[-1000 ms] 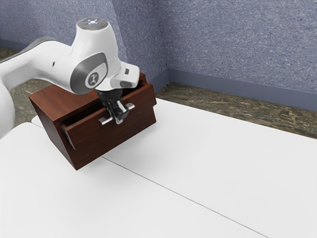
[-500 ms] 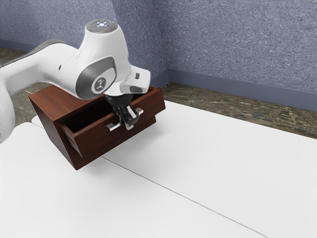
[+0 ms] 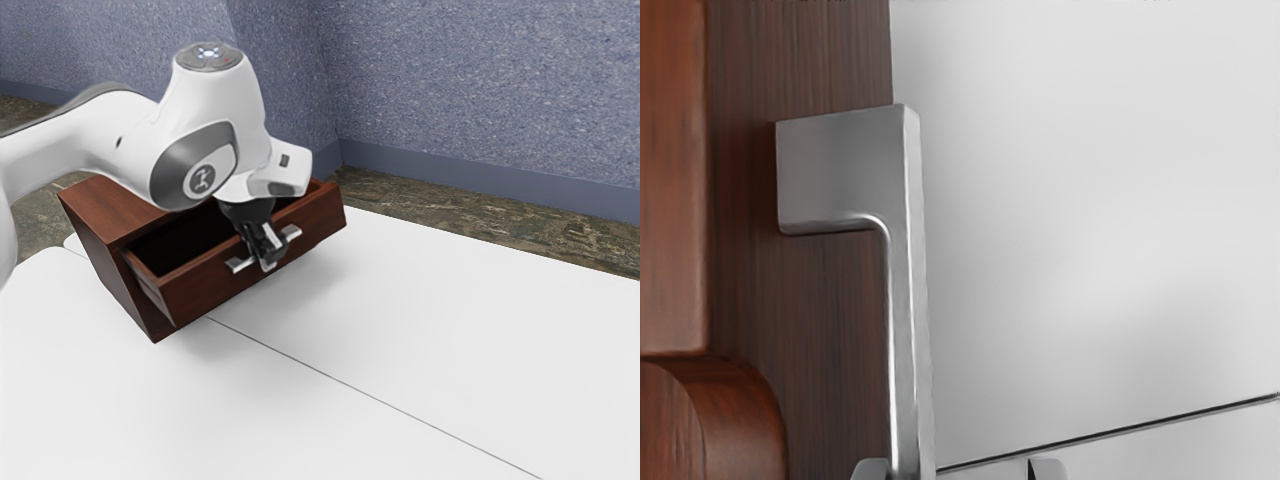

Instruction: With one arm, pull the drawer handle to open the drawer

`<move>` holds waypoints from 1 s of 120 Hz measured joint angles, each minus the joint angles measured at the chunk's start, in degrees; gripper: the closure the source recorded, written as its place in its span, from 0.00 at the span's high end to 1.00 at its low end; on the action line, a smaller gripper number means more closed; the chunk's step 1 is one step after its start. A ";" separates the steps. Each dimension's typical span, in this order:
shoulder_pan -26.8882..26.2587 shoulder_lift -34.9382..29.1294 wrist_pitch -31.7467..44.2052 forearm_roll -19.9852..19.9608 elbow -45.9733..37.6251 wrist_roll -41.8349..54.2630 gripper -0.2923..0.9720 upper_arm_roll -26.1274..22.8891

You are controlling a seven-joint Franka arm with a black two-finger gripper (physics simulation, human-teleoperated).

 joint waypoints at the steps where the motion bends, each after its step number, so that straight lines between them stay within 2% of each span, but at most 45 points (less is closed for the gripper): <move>1: -0.05 -0.04 0.00 0.00 -0.04 -0.03 0.30 -0.01; 66: -2.23 -3.19 0.01 -0.01 -3.58 -2.21 0.30 -1.70; 97: -0.34 -6.91 -0.17 -0.19 -3.76 -3.03 0.31 -4.10; 103: -0.27 -9.27 -0.37 -0.23 -3.60 -3.08 0.33 -4.70; 108: -0.89 -11.20 -1.25 -0.25 -2.17 -3.04 0.40 -5.33; 120: -2.40 -14.12 -8.48 -0.28 5.27 -2.77 0.54 -7.27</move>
